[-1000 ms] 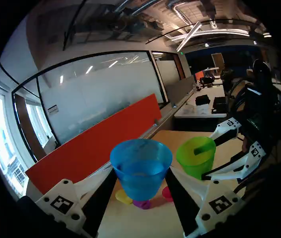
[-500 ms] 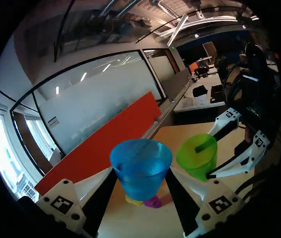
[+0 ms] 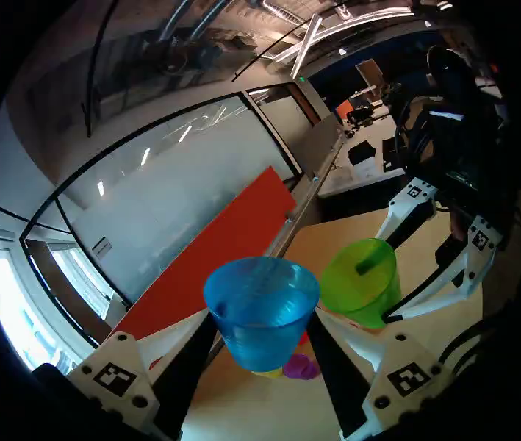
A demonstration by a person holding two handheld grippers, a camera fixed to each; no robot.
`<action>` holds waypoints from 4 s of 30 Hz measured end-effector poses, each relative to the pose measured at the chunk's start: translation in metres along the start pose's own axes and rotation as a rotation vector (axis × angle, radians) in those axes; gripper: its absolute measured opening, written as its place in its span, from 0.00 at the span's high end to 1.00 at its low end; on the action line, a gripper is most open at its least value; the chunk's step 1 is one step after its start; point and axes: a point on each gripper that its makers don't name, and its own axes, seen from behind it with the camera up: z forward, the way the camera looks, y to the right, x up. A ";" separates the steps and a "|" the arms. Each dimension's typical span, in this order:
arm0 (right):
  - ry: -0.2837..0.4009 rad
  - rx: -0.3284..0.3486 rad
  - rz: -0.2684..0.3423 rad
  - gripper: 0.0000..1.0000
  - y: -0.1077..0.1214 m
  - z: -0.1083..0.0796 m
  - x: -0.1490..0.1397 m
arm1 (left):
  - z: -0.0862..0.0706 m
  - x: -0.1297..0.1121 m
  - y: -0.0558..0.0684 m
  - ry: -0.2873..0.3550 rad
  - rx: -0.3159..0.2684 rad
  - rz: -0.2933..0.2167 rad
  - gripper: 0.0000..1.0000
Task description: Pour water
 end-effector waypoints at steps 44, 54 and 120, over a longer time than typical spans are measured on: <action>0.027 0.017 0.000 0.16 -0.004 0.005 0.005 | 0.007 0.019 0.003 0.003 -0.004 0.205 0.19; 0.030 0.012 0.000 0.16 -0.003 0.005 0.007 | 0.011 0.025 0.003 0.013 -0.003 0.250 0.19; 0.055 -0.001 -0.002 0.16 0.002 -0.001 0.011 | 0.012 0.046 0.007 0.034 0.011 0.447 0.19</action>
